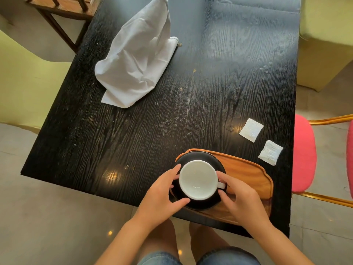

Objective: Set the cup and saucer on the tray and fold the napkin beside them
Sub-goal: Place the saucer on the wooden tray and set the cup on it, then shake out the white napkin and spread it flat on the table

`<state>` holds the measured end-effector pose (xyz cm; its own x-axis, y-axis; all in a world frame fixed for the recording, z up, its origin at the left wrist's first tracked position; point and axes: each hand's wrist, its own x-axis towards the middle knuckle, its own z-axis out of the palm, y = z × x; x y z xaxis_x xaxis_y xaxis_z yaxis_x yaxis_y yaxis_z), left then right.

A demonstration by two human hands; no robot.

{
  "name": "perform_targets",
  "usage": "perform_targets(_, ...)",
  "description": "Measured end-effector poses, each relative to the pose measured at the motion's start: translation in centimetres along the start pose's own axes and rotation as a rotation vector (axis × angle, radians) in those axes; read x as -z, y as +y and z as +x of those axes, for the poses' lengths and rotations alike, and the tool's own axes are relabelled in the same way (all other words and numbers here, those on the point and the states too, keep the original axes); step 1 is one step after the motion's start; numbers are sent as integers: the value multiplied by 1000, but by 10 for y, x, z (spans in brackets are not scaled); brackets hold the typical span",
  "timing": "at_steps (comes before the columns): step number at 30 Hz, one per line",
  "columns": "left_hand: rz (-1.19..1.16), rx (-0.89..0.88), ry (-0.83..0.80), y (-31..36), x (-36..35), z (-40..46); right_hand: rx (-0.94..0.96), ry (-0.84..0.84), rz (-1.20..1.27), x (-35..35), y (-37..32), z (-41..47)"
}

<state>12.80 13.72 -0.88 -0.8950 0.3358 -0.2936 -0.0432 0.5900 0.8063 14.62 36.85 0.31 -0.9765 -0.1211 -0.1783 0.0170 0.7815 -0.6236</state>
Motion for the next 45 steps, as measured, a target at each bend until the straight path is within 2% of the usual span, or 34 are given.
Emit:
perform_targets(11,31,-28,21,3,-4,0,-15,25,5,2,0,-4)
perform_targets(18,77,15,-21,13,10,-3,-41,-56,-11,15,-2,1)
perform_targets(22,229,1,94,27,43,2,-11,9,-47,40,-27,25)
perform_targets(26,381,-15,253,37,87,17,115,48,-119,47,-69,76)
perform_targets(30,458,33,291,21,134,41,248,68,-201,30,-114,129)
perform_targets(38,676,86,35,-67,216,117,205,-67,-444,-63,-167,228)
perform_targets(41,754,25,-62,-95,231,151,129,-75,-523,-101,-172,260)
perform_targets(45,797,-61,-113,-117,239,181,63,-42,-527,-133,-172,286)
